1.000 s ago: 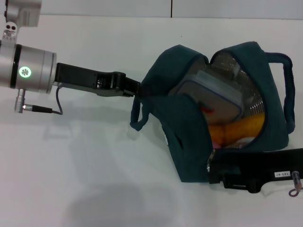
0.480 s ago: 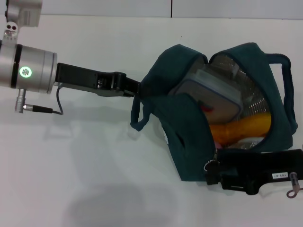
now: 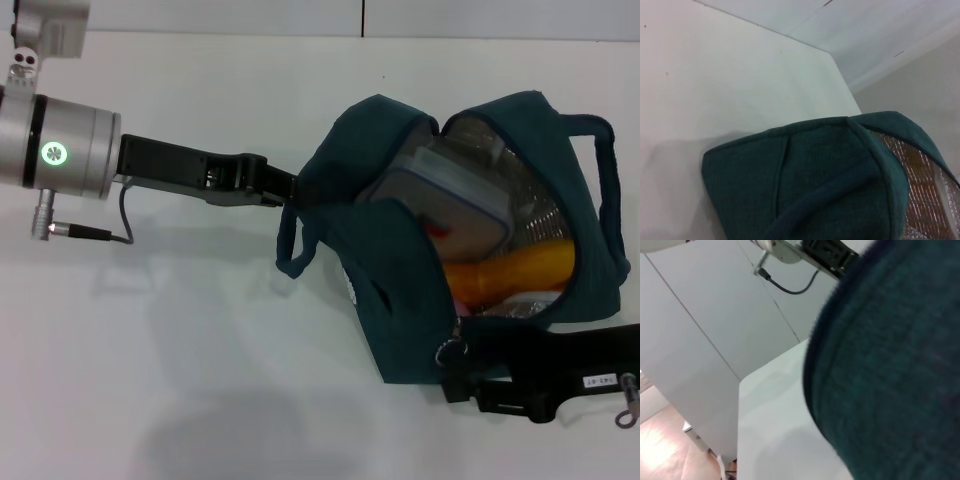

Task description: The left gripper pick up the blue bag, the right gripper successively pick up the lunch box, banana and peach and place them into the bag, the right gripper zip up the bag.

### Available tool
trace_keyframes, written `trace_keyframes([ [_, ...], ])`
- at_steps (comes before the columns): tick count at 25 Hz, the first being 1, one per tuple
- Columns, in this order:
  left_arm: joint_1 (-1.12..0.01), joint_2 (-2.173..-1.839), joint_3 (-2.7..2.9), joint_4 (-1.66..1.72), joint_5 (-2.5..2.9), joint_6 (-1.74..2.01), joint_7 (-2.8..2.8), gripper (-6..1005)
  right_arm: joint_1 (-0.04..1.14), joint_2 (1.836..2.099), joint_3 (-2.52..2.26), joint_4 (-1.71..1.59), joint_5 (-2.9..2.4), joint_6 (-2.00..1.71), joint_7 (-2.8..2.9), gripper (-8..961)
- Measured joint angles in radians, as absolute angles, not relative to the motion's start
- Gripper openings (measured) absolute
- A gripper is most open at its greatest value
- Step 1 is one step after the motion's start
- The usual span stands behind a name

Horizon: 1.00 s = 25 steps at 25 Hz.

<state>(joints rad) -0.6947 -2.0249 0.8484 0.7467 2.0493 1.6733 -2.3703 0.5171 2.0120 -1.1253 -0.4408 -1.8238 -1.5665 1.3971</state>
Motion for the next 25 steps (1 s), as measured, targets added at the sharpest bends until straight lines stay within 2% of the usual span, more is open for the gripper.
trace_keyframes([
  [6,-0.694,-2.024,0.846,0.746,2.049,1.675,-2.373,42,0.486,1.977,-1.108,-0.451,-1.815,-1.63,1.397,267],
  [9,-0.697,-2.024,0.845,0.747,2.034,1.676,-2.374,42,0.48,1.973,-1.081,-0.453,-1.813,-1.644,1.393,268],
  [12,-0.709,-2.025,0.848,0.745,2.011,1.682,-2.378,42,0.476,1.973,-1.067,-0.457,-1.813,-1.645,1.391,268],
  [17,-0.73,-2.028,0.851,0.744,2.012,1.689,-2.386,42,0.47,1.975,-1.064,-0.476,-1.813,-1.64,1.391,444],
  [21,-0.737,-2.028,0.851,0.744,2.016,1.687,-2.386,42,0.475,1.982,-1.055,-0.48,-1.813,-1.612,1.389,458],
  [25,-0.745,-2.028,0.851,0.744,2.017,1.686,-2.386,42,0.495,2.005,-1.06,-0.48,-1.825,-1.563,1.373,461],
])
